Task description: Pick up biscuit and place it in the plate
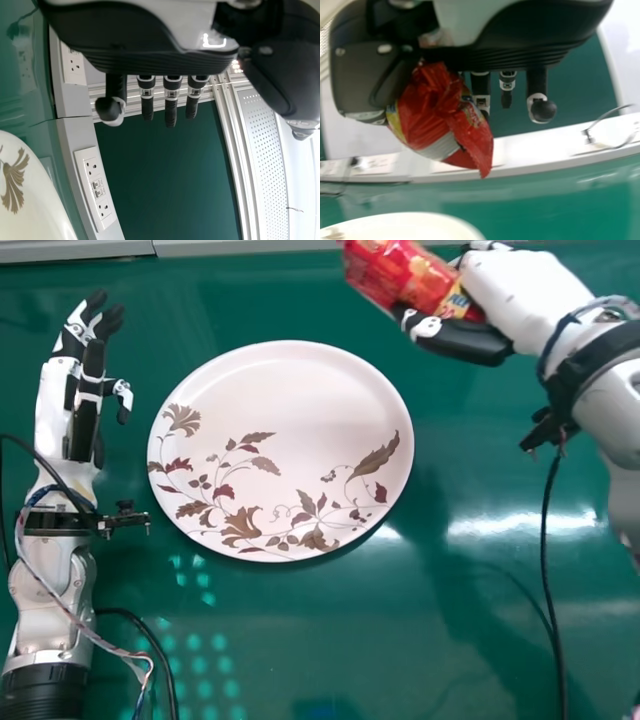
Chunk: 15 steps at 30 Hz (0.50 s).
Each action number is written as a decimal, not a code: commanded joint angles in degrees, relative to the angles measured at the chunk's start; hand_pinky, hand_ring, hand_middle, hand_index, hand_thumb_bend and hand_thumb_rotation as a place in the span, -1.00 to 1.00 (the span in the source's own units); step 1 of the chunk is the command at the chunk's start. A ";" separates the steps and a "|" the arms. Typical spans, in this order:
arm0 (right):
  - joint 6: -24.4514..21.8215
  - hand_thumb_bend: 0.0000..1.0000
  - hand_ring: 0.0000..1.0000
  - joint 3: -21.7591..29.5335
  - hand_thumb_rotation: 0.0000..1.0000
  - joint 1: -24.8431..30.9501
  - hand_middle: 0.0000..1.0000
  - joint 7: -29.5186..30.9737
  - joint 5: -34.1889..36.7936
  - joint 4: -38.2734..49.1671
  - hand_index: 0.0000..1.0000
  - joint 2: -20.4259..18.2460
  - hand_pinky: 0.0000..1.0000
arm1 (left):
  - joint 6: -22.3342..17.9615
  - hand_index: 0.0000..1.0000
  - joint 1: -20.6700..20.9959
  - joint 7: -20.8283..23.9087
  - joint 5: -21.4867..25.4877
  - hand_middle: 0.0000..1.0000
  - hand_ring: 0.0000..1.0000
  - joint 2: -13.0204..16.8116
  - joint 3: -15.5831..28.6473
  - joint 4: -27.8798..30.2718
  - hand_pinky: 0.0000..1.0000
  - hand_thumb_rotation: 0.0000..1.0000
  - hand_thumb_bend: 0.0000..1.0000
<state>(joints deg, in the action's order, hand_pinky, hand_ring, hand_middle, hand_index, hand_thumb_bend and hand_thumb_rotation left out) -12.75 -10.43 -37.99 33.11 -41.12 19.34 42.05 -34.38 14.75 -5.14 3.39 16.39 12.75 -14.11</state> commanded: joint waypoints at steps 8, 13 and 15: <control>5.99 0.02 -0.23 -7.47 -1.00 -5.03 -0.12 -1.47 -1.61 -7.36 0.00 -8.14 -0.88 | 0.15 0.88 -1.67 -0.16 -0.39 0.81 0.88 -1.75 -1.12 -1.96 -1.00 0.31 1.00; 10.13 0.00 -0.28 -12.37 -1.00 -7.55 -0.13 -4.56 -2.25 -17.10 0.05 -14.58 -0.80 | 0.74 0.91 -1.10 -0.54 -0.21 0.84 0.92 -1.68 -1.47 -1.80 -1.00 0.31 1.00; 10.83 0.02 -0.22 -14.10 -1.00 -8.61 -0.03 -5.54 -3.52 -20.33 -0.01 -16.52 -0.80 | 0.84 0.91 -0.89 -0.78 -0.06 0.84 0.92 -1.64 -1.59 -1.71 -1.00 0.30 1.00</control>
<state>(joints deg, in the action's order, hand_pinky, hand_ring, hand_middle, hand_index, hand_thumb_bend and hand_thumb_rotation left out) -3.01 -23.32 -45.04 29.00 -43.91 0.40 26.79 -33.82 15.31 -5.69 3.44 16.26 12.37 -14.07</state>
